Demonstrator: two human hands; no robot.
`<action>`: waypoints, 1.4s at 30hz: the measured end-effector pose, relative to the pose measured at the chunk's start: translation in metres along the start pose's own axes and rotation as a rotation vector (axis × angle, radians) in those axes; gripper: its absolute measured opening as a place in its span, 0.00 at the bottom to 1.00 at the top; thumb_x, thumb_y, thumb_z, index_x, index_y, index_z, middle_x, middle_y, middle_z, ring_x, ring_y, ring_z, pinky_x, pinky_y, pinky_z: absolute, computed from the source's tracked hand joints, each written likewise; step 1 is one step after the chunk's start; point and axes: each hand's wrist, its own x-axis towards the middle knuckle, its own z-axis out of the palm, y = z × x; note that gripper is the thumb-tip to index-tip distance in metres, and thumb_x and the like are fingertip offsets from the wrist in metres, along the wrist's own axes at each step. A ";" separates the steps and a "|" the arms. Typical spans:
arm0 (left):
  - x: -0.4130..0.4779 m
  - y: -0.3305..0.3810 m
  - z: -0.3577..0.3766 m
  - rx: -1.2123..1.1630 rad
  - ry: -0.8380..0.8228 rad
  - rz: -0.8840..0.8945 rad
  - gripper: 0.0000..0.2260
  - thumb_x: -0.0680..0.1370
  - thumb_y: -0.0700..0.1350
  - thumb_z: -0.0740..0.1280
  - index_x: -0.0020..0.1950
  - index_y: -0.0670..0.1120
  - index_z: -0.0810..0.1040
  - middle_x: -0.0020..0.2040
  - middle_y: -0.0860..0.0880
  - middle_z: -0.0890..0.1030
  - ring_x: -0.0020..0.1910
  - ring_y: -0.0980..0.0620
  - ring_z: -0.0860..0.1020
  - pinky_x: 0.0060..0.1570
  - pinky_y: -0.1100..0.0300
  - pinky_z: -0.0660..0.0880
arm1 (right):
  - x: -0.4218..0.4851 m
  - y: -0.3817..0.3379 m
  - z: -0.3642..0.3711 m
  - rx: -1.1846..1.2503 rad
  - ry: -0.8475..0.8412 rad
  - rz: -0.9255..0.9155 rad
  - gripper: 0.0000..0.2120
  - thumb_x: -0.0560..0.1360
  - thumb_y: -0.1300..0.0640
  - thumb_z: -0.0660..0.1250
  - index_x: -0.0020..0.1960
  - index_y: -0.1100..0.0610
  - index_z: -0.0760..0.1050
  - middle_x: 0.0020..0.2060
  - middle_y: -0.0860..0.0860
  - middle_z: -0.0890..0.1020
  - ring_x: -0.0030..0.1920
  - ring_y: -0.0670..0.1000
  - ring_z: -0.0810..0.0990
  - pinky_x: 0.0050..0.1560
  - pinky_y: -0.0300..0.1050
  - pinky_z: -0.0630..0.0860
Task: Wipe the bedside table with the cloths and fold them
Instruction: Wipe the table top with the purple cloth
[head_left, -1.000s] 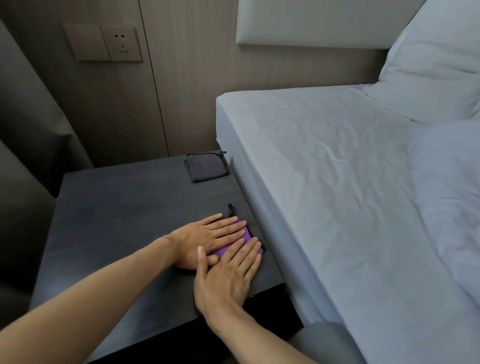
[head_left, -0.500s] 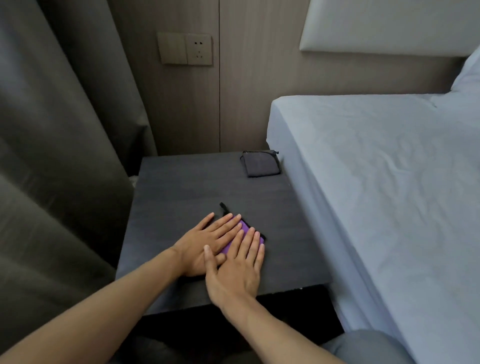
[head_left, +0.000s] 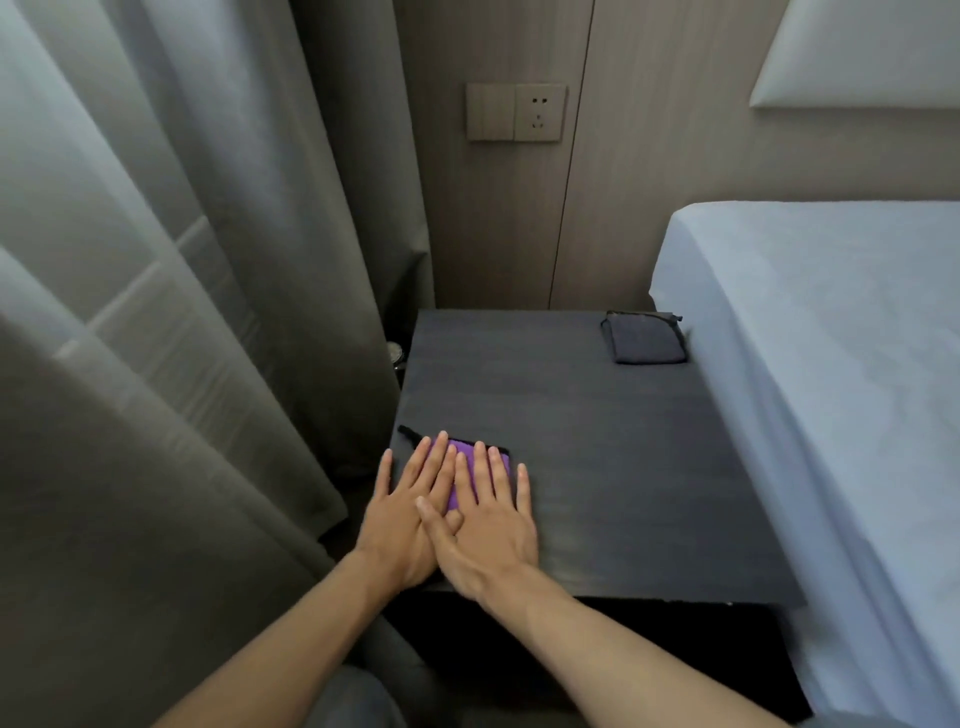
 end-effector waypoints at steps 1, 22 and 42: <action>-0.006 -0.001 -0.002 -0.020 0.005 -0.030 0.31 0.78 0.60 0.37 0.79 0.50 0.41 0.80 0.49 0.38 0.78 0.48 0.38 0.73 0.44 0.34 | 0.002 -0.002 0.000 -0.012 -0.009 -0.043 0.47 0.67 0.28 0.21 0.80 0.49 0.35 0.81 0.49 0.37 0.79 0.50 0.31 0.76 0.58 0.29; -0.045 0.122 -0.015 -0.345 0.049 -0.733 0.33 0.80 0.54 0.49 0.78 0.34 0.47 0.79 0.33 0.45 0.79 0.36 0.44 0.77 0.44 0.44 | 0.000 0.068 -0.031 -0.225 -0.200 -0.747 0.32 0.82 0.33 0.40 0.81 0.44 0.40 0.81 0.46 0.41 0.79 0.45 0.32 0.75 0.56 0.26; -0.020 0.224 0.005 -0.273 0.132 -0.454 0.32 0.76 0.51 0.51 0.74 0.31 0.62 0.77 0.30 0.58 0.77 0.33 0.58 0.75 0.41 0.54 | -0.066 0.180 -0.042 -0.151 -0.070 -0.492 0.37 0.78 0.30 0.33 0.82 0.47 0.44 0.82 0.46 0.43 0.79 0.44 0.34 0.76 0.57 0.31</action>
